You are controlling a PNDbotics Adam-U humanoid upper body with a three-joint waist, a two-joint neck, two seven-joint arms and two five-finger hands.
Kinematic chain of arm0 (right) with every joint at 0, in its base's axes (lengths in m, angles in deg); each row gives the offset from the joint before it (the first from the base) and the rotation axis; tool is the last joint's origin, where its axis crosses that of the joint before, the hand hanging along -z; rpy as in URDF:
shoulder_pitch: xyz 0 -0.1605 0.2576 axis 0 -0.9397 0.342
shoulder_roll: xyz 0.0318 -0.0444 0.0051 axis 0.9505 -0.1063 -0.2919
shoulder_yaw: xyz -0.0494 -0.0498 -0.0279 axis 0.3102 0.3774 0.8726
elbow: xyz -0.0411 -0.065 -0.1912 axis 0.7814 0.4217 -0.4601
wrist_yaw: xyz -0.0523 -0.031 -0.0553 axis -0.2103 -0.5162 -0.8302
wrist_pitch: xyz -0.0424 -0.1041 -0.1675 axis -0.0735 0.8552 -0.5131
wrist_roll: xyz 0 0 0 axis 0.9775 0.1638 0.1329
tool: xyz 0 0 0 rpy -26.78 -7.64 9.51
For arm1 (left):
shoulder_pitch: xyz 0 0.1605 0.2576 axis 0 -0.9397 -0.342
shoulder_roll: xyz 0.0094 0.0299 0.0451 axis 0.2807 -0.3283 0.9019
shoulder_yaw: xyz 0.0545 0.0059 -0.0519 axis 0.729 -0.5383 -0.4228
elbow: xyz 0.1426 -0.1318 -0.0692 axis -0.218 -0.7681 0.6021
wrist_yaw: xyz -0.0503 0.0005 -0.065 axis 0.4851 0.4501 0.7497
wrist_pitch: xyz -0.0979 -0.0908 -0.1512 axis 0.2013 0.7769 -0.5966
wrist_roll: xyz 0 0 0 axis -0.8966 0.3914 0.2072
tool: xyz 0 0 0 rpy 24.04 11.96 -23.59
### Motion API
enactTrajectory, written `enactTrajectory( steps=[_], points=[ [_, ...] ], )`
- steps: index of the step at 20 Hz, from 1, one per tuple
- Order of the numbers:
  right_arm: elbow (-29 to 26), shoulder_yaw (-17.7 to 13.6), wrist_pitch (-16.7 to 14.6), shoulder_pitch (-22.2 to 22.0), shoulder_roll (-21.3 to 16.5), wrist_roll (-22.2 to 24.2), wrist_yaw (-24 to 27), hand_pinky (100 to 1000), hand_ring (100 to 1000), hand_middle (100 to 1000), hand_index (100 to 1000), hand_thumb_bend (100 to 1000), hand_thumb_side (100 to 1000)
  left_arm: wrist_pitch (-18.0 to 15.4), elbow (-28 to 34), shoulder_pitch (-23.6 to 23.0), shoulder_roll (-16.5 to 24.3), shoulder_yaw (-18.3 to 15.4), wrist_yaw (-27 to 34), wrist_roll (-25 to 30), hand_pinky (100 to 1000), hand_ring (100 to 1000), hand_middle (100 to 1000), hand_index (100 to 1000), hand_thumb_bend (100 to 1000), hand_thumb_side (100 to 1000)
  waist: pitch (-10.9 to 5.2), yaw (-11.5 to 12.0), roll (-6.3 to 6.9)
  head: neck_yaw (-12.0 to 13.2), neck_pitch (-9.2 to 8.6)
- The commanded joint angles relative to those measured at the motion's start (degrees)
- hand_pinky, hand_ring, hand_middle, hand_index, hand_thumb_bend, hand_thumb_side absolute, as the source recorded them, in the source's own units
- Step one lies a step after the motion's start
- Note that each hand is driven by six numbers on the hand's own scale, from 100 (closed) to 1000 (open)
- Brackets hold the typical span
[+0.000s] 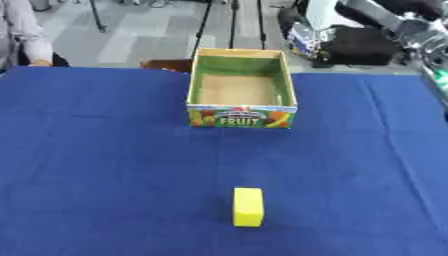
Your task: Pick up objects on the table and place them in the box.
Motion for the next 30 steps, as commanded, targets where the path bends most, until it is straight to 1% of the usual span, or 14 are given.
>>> enactTrajectory(
  steps=[1,3,4,7,9,10,11,12,16,20,21,22,26,30],
  points=[
    [1.4,1.4,-0.8,2.0,-2.8,3.6,-1.0,786,886,834,928,128,1000,0.0,1.0,0.2,1.6,0.2,0.1,0.3,565,786,881,948,100,1000,-1.12,0.0,0.00,0.1,-0.24],
    [1.9,2.5,-1.0,2.5,-3.2,5.5,-0.7,794,885,831,927,136,1000,0.1,1.0,0.2,1.6,0.2,0.1,0.3,565,786,881,948,100,1000,-1.12,-0.1,-0.10,0.1,-0.37],
    [2.1,2.8,-0.9,2.7,-3.4,6.2,-0.6,796,885,820,921,184,1000,0.1,1.0,0.2,1.6,0.2,0.1,0.3,565,786,881,948,100,1000,-1.10,-0.1,-0.13,0.1,-0.42],
    [2.1,3.4,-0.6,2.7,-3.6,7.7,-0.2,806,889,815,923,244,1000,0.2,1.0,0.2,1.6,0.2,0.1,0.4,565,786,882,948,100,1000,-1.02,-0.2,-0.14,0.0,-0.60],
    [2.1,3.8,-0.1,2.4,-3.7,8.5,0.4,825,898,812,928,313,1000,0.2,1.0,0.2,1.5,0.2,0.0,0.4,565,787,882,948,100,1000,-0.95,-0.2,-0.08,0.0,-0.61],
    [2.1,4.2,0.2,2.3,-3.8,9.0,0.9,841,907,809,933,376,1000,0.2,1.0,0.2,1.5,0.2,0.0,0.4,565,787,882,948,100,1000,-0.91,-0.2,-0.05,0.0,-0.62],
    [2.1,4.7,0.6,2.3,-3.9,9.7,1.4,845,909,809,935,395,1000,0.2,1.0,0.2,1.5,0.2,0.0,0.4,565,787,882,948,100,1000,-0.87,-0.2,0.00,0.0,-0.63],
    [2.2,5.3,1.1,2.3,-4.0,10.5,1.9,858,918,810,944,461,984,0.2,1.0,0.2,1.5,0.2,0.0,0.4,565,787,882,948,100,1000,-0.83,-0.3,0.04,-0.1,-0.65],
    [2.2,7.1,3.2,2.6,-3.9,13.5,3.6,882,932,811,966,559,949,0.2,1.0,0.2,1.4,0.3,0.0,0.5,565,787,883,948,100,1000,-0.68,-0.4,0.18,-0.2,-0.67],
    [1.9,8.6,5.9,2.6,-3.2,16.4,6.3,908,935,802,973,592,909,0.2,1.0,0.3,1.3,0.3,0.0,0.6,565,788,883,948,100,1000,-0.54,-0.4,0.25,-0.3,-0.76],
    [1.6,8.8,6.5,2.5,-2.9,17.2,7.2,921,937,796,976,610,854,0.2,1.0,0.3,1.2,0.3,0.0,0.6,564,788,884,948,100,1000,-0.48,-0.4,0.27,-0.3,-0.79],
    [1.2,9.0,7.1,2.3,-2.7,17.9,8.2,930,937,792,978,614,831,0.2,1.0,0.3,1.2,0.3,0.0,0.6,564,788,884,948,100,1000,-0.43,-0.4,0.29,-0.3,-0.81],
    [-0.6,8.8,9.7,1.2,-1.4,20.5,11.3,948,941,785,985,591,781,0.2,1.0,0.4,1.1,0.2,0.0,0.6,564,789,885,948,100,1000,-0.20,-0.4,0.35,-0.3,-0.97],
    [-3.5,8.1,11.5,0.1,0.4,20.7,11.0,945,940,781,980,556,761,0.2,1.0,0.6,0.9,0.2,0.0,0.6,564,789,885,949,100,1000,0.04,-0.7,0.44,-0.3,-1.09]
  ],
)
